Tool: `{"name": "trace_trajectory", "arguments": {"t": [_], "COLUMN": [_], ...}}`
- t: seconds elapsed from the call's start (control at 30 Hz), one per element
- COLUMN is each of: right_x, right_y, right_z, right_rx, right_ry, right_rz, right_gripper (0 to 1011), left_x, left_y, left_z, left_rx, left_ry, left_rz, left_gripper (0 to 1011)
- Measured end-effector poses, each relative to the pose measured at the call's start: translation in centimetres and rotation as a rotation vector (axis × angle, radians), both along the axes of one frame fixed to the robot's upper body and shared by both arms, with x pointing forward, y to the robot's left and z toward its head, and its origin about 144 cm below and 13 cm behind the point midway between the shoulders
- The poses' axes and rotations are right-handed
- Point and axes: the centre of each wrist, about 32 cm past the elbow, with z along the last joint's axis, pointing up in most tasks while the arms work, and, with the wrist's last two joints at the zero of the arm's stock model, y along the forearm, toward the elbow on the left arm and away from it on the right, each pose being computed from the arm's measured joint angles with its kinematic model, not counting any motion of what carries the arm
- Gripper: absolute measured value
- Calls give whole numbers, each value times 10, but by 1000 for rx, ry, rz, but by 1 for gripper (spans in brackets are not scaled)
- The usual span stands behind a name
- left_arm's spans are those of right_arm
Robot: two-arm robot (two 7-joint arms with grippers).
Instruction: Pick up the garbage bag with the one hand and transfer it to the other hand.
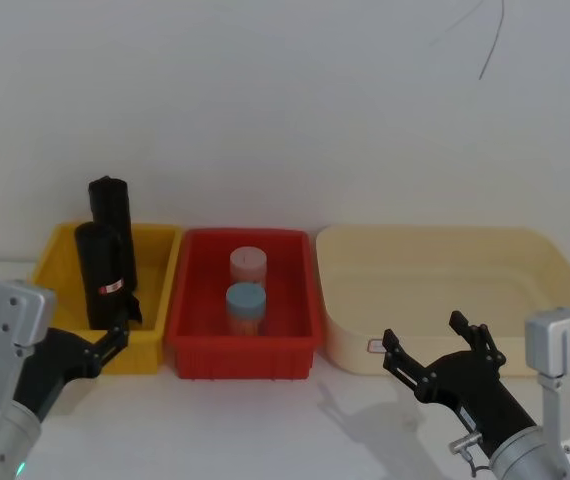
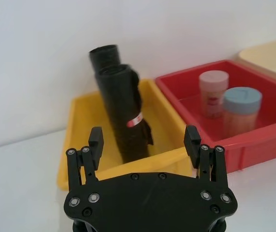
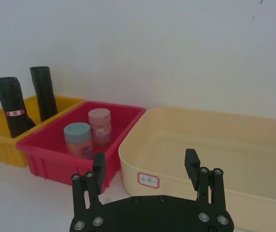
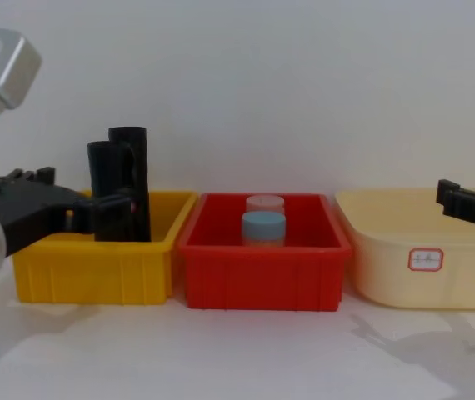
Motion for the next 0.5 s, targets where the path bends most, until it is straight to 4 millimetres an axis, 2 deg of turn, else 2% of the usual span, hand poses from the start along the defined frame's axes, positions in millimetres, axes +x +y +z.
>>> {"name": "trace_trajectory", "arguments": {"t": [0.5], "right_x": [0], "right_y": [0], "right_z": [0], "right_rx": [0], "right_ry": [0], "right_rz": [0], "right_gripper": [1000], "left_x": [14], "left_y": [5], "left_z": [-2], "left_rx": [-22], "left_ry": [36], "left_rz": [42], "left_gripper": [1001]}}
